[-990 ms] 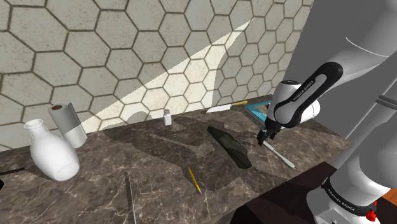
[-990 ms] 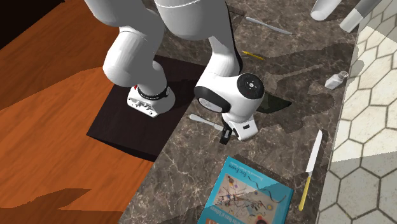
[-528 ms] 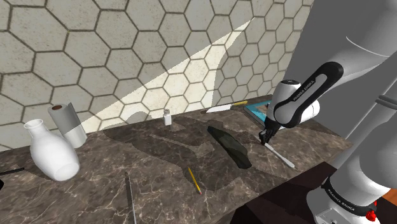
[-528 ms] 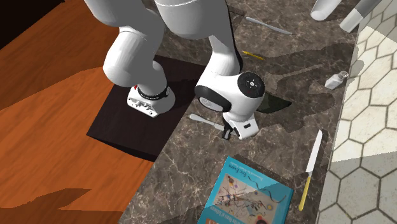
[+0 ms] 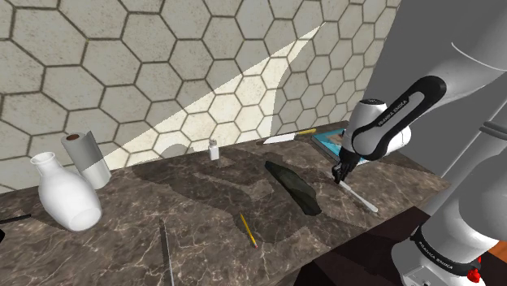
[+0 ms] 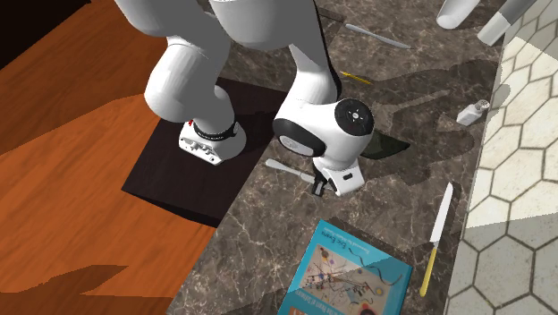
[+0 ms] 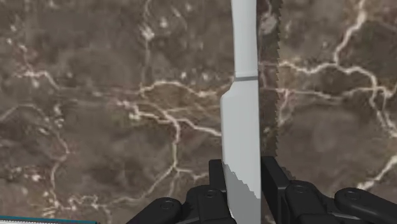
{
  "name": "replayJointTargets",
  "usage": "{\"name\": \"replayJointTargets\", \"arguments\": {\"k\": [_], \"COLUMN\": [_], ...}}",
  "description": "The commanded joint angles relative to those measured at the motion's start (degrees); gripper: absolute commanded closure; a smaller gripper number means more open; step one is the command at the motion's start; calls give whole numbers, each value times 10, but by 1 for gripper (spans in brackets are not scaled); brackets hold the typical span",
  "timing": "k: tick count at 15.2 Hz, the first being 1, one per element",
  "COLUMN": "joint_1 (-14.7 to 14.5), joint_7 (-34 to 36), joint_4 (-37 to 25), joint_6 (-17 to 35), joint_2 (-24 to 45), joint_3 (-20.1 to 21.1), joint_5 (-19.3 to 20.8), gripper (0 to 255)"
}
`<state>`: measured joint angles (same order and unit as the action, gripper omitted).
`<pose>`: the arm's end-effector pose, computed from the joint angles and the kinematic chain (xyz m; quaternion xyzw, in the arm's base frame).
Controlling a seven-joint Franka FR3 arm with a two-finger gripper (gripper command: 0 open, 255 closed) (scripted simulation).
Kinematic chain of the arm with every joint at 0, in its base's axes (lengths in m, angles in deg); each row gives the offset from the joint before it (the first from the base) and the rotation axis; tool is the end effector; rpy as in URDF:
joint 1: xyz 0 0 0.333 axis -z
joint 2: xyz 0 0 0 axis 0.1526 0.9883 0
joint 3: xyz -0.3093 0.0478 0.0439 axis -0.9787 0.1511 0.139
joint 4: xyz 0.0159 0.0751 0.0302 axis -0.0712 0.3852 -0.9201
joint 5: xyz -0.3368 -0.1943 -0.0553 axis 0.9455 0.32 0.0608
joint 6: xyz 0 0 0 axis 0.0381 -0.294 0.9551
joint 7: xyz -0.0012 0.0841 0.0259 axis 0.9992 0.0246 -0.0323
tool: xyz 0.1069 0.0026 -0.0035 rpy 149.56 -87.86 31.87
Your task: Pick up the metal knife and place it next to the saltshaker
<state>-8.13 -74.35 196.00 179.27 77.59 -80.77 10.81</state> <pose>0.3346 -0.0713 0.2066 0.9987 -0.0510 -0.0071 0.0042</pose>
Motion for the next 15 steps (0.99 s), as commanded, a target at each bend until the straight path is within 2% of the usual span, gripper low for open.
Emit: {"name": "replayJointTargets", "arguments": {"k": [1,15], "joint_1": [3,17], "joint_7": [6,20], "joint_4": [1,-14], "joint_6": [-22,-188], "joint_2": [-22,-175], "joint_3": [0,13], "joint_5": [9,29], "gripper": [255,255]}}
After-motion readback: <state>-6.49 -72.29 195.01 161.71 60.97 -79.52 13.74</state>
